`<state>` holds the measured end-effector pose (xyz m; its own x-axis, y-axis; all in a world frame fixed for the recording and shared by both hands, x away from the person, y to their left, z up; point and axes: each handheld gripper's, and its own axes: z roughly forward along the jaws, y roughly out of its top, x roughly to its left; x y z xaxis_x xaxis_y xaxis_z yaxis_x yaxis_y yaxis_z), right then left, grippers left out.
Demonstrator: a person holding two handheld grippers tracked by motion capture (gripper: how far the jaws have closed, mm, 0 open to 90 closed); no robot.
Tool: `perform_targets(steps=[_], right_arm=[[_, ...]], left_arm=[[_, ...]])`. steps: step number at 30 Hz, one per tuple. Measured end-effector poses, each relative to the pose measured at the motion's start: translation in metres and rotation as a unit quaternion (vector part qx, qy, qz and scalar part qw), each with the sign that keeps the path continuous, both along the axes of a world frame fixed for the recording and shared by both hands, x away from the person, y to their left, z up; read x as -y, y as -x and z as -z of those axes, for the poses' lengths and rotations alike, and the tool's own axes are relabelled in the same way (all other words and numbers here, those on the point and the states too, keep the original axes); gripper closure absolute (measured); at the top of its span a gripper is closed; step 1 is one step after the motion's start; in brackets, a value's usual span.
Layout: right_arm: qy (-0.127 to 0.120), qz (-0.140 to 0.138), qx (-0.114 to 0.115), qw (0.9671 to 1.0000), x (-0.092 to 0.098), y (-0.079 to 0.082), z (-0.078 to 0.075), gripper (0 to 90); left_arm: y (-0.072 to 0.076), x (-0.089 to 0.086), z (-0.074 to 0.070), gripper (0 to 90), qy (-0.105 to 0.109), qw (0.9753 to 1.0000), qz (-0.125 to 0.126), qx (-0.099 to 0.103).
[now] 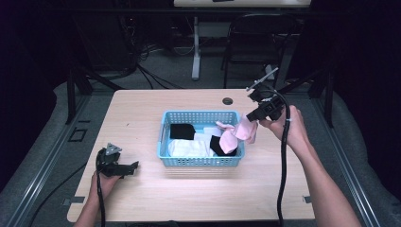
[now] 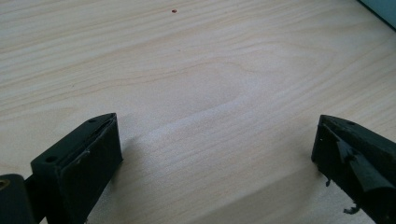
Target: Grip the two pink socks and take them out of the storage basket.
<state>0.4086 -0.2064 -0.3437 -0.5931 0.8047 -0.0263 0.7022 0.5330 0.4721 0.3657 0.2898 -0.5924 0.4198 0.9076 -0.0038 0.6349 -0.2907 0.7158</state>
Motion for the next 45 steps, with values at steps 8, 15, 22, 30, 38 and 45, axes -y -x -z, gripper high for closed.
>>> perform_targets(steps=[8,15,22,30,38,45], right_arm=[[-0.003,0.027,0.009,0.9996,0.029,0.005,-0.006,86.3],[0.003,0.054,0.011,0.9985,0.058,0.009,-0.001,86.7],[-0.007,0.075,-0.006,0.9972,0.082,0.012,0.014,86.7],[-0.019,0.094,-0.019,0.9952,0.098,0.008,0.042,86.9],[-0.027,0.109,-0.044,0.9927,0.107,0.002,0.087,86.9],[-0.023,0.112,-0.067,0.9912,0.108,0.002,0.125,86.9]], left_arm=[[0.000,0.000,0.000,1.4,-0.002,1.0000,0.001,-0.001],[0.000,0.000,0.000,1.3,0.000,1.0000,0.000,0.000],[0.000,0.000,0.000,1.4,0.000,1.0000,0.000,0.000],[0.000,0.000,0.000,1.4,-0.001,1.0000,0.000,0.000],[0.000,0.000,0.000,1.4,-0.001,1.0000,0.000,0.000],[0.000,0.000,0.000,1.4,-0.001,1.0000,0.000,0.000]])
